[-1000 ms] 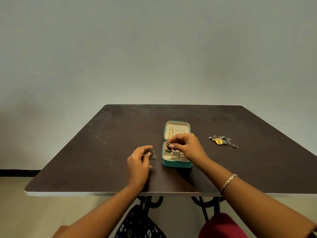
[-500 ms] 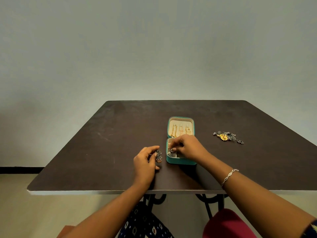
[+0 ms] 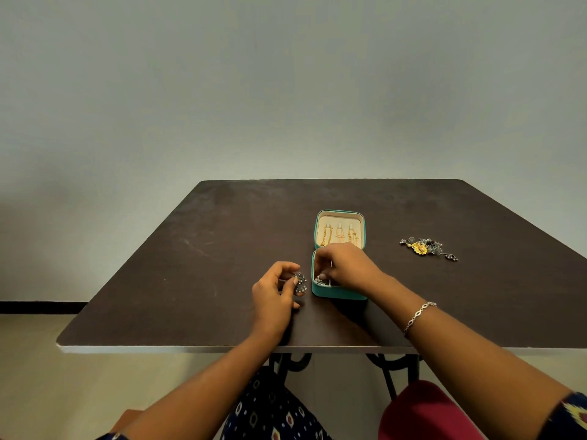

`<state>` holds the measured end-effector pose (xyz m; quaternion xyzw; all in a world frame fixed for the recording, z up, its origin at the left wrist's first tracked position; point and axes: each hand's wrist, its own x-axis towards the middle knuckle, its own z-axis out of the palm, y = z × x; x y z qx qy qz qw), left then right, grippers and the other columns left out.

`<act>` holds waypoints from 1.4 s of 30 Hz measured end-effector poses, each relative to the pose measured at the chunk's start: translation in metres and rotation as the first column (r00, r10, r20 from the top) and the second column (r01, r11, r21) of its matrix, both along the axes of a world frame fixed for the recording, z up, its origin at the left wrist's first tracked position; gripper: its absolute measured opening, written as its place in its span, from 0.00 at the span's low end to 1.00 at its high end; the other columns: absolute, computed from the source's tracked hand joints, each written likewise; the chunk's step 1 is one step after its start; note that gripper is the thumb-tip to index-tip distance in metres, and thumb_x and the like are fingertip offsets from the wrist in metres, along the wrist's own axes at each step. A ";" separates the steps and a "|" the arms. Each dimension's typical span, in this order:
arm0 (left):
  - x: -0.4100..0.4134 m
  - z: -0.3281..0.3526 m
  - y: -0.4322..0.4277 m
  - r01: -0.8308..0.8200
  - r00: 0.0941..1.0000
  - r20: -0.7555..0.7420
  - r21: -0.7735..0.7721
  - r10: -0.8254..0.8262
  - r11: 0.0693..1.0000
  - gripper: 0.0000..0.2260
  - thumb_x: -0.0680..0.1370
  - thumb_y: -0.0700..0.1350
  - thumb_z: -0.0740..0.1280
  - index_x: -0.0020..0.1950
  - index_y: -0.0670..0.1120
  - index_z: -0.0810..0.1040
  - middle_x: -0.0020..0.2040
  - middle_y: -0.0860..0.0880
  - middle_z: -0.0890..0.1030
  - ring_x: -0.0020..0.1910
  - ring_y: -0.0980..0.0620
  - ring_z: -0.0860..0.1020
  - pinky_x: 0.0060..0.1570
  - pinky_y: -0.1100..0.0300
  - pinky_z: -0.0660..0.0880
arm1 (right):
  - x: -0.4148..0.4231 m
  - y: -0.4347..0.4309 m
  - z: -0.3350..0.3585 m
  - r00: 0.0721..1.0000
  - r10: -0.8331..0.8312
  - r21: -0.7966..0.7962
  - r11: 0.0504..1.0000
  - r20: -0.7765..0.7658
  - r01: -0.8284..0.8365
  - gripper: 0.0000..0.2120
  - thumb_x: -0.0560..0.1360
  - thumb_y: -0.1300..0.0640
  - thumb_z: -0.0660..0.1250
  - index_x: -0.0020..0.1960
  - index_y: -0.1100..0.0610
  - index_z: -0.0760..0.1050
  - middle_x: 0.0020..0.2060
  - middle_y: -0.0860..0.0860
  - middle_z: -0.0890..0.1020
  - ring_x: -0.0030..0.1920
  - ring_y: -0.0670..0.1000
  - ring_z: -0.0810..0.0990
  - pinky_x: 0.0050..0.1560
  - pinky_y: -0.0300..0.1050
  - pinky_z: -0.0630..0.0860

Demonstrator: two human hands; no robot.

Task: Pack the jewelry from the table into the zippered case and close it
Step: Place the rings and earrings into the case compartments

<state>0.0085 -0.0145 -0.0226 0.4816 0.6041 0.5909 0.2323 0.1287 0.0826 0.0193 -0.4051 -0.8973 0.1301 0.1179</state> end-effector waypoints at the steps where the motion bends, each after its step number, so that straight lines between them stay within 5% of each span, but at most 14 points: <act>1: 0.000 0.000 0.000 0.004 1.000 -0.002 0.002 -0.004 1.000 0.10 0.76 0.32 0.62 0.48 0.47 0.76 0.41 0.51 0.77 0.34 0.53 0.76 0.27 0.68 0.75 | 0.001 0.000 -0.001 0.999 -0.003 -0.004 1.000 -0.032 0.002 0.06 0.70 0.66 0.67 0.45 0.58 0.78 0.43 0.53 0.83 0.45 0.49 0.79 0.44 0.42 0.72; 7: -0.002 -0.003 0.001 0.006 1.000 0.013 0.048 -0.007 0.999 0.12 0.75 0.32 0.64 0.47 0.51 0.75 0.39 0.47 0.76 0.34 0.52 0.76 0.27 0.66 0.75 | 0.000 -0.006 0.013 0.957 0.016 -0.081 0.996 -0.288 -0.041 0.07 0.71 0.63 0.70 0.49 0.59 0.79 0.46 0.54 0.83 0.47 0.49 0.79 0.50 0.42 0.75; 12: -0.002 0.000 -0.001 0.050 0.998 0.041 0.111 -0.055 0.993 0.13 0.75 0.32 0.64 0.46 0.52 0.75 0.41 0.46 0.78 0.38 0.51 0.79 0.27 0.63 0.77 | -0.010 -0.016 0.017 0.965 0.132 -0.191 0.965 -0.227 -0.177 0.10 0.71 0.62 0.70 0.52 0.58 0.79 0.43 0.50 0.82 0.41 0.41 0.78 0.43 0.31 0.73; 18: -0.001 -0.002 0.000 0.048 0.996 0.075 0.107 -0.056 0.993 0.14 0.76 0.32 0.61 0.47 0.52 0.74 0.41 0.47 0.78 0.34 0.53 0.77 0.27 0.63 0.75 | -0.006 -0.013 0.020 0.945 -0.032 -0.198 0.980 -0.326 -0.035 0.04 0.69 0.64 0.71 0.44 0.62 0.81 0.40 0.55 0.83 0.38 0.46 0.79 0.45 0.42 0.77; 23: -0.004 -0.005 0.005 0.057 0.993 -0.100 0.002 -0.056 0.998 0.14 0.75 0.34 0.64 0.46 0.55 0.75 0.43 0.55 0.78 0.43 0.54 0.77 0.42 0.53 0.78 | 0.004 -0.004 0.019 0.913 -0.239 -0.237 0.957 -0.329 0.165 0.02 0.68 0.65 0.71 0.41 0.61 0.81 0.37 0.54 0.83 0.34 0.46 0.78 0.44 0.44 0.78; 29: -0.004 -0.003 0.004 0.094 0.966 -0.237 -0.065 -0.107 0.993 0.12 0.75 0.35 0.65 0.45 0.54 0.75 0.49 0.52 0.78 0.46 0.58 0.75 0.44 0.65 0.75 | -0.003 -0.008 0.008 0.893 -0.321 -0.217 0.941 -0.315 0.261 0.03 0.68 0.65 0.72 0.38 0.59 0.80 0.34 0.51 0.81 0.37 0.48 0.81 0.47 0.47 0.80; 42: -0.003 -0.003 0.007 0.090 0.957 -0.265 -0.123 -0.120 0.988 0.09 0.75 0.37 0.65 0.49 0.50 0.79 0.50 0.53 0.80 0.45 0.57 0.76 0.43 0.68 0.73 | -0.010 -0.013 0.000 0.900 -0.361 -0.126 0.932 -0.243 0.339 0.03 0.69 0.62 0.71 0.37 0.61 0.80 0.38 0.56 0.84 0.44 0.53 0.81 0.47 0.49 0.77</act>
